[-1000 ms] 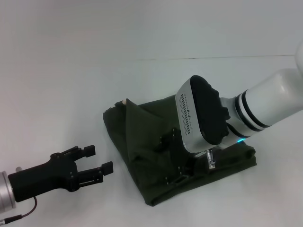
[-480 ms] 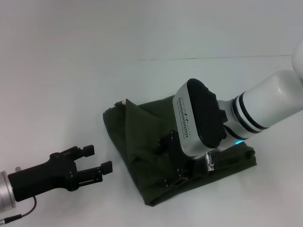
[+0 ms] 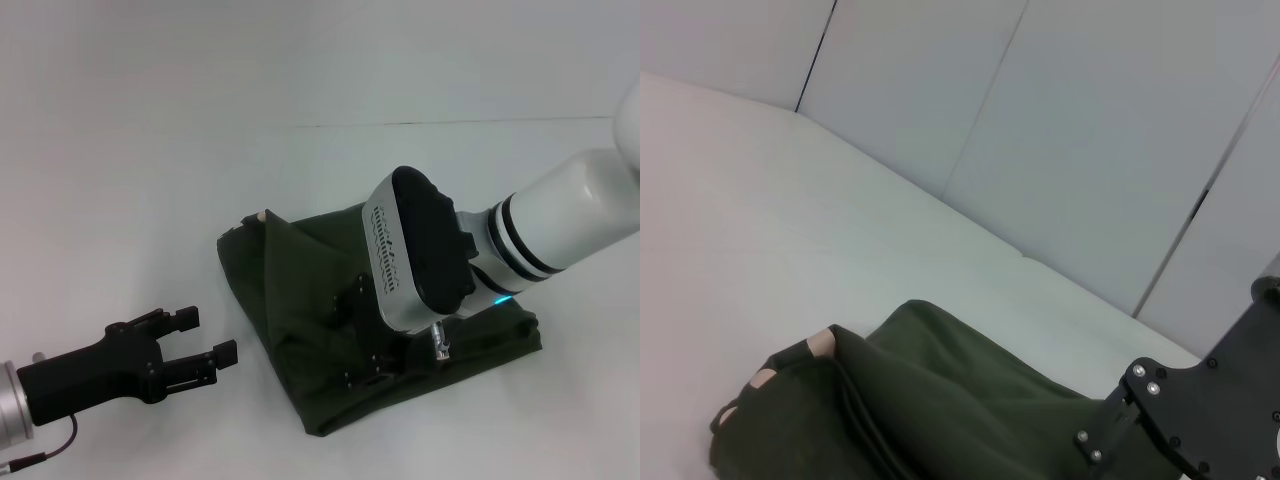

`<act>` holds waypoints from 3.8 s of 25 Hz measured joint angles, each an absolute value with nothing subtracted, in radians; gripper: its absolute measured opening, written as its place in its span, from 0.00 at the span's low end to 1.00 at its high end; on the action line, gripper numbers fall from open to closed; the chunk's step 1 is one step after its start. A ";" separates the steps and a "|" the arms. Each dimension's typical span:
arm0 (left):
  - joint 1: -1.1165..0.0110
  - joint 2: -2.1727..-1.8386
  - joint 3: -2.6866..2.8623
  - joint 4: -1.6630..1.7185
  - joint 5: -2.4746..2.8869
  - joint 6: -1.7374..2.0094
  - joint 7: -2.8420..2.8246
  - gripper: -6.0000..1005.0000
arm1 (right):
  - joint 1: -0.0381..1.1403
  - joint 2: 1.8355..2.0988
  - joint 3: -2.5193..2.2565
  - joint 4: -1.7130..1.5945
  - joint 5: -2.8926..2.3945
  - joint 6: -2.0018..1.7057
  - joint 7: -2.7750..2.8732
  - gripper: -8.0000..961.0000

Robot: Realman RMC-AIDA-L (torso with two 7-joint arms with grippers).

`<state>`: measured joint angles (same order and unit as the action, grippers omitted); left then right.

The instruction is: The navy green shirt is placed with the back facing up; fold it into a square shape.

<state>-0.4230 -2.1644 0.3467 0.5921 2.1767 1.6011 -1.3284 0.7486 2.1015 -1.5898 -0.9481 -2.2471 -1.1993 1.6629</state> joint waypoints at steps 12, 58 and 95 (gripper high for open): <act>-0.423 -2.164 0.347 0.592 2.177 1.601 -1.328 0.90 | 0.749 2.101 -1.595 -0.948 -2.247 -1.199 1.675 0.51; -0.432 -2.160 0.330 0.600 2.165 1.607 -1.328 0.90 | 0.676 2.091 -1.231 -0.978 -2.117 -1.209 1.682 0.08; -0.450 -2.154 0.290 0.596 2.141 1.593 -1.356 0.90 | 0.644 2.088 -0.918 -0.739 -1.885 -0.756 1.595 0.43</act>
